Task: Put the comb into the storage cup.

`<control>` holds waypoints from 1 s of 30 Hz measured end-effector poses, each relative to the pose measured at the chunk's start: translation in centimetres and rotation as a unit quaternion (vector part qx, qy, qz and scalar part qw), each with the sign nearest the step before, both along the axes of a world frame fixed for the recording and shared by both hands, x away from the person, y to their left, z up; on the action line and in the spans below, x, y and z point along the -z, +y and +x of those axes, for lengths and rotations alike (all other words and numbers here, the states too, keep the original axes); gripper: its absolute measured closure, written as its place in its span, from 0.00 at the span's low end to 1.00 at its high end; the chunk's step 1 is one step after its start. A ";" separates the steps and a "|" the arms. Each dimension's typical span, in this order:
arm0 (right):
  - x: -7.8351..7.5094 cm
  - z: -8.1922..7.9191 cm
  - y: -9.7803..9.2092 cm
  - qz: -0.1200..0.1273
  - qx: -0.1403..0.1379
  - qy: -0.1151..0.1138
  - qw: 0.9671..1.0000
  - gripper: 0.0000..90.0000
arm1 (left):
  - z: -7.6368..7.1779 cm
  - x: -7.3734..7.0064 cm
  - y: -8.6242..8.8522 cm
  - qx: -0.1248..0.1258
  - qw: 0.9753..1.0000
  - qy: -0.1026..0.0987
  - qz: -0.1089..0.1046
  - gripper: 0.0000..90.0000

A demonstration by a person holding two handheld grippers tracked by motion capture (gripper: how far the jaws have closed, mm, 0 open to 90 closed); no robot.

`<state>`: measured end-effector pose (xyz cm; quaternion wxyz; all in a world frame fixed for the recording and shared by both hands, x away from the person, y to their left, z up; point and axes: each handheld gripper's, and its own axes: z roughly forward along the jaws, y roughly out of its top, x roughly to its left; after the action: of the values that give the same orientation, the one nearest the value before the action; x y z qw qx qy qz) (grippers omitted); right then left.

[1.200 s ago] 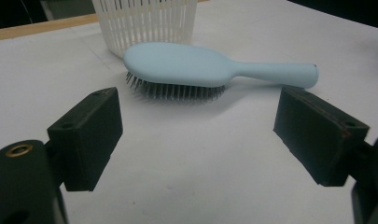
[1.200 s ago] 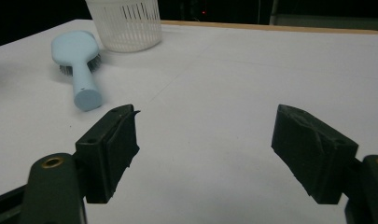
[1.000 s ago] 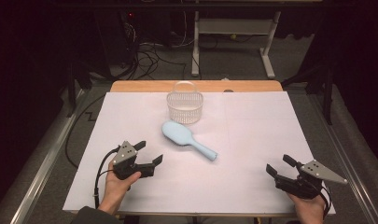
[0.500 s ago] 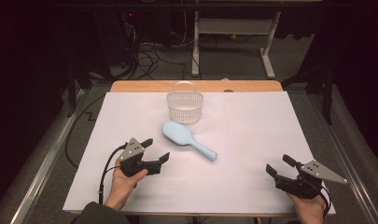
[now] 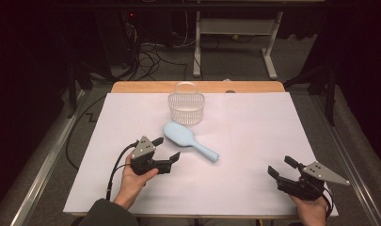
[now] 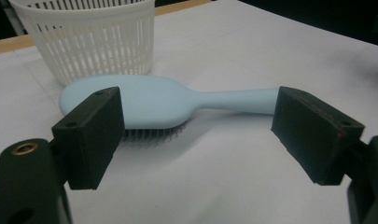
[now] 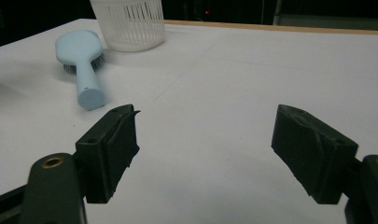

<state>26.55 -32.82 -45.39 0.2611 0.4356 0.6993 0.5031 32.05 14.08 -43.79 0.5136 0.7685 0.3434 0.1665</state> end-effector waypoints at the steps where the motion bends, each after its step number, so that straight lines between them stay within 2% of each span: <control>1: 0.0 0.0 0.0 0.000 0.000 0.000 1.000 0.26 | 0.1 0.0 -0.2 0.002 1.000 0.000 0.002 0.20; 22: 0.0 0.0 0.0 0.000 -0.003 0.000 1.000 0.26 | 1.4 -1.0 -3.3 0.026 1.000 0.003 -0.003 0.23; 30: 0.0 0.0 0.0 0.001 -0.004 0.000 1.000 0.26 | 2.2 -1.8 -4.7 0.036 0.999 0.002 0.007 0.24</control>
<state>26.57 -32.80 -45.40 0.2586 0.4332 0.7007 0.5044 34.22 9.41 -41.99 0.5136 0.7841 0.3151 0.1486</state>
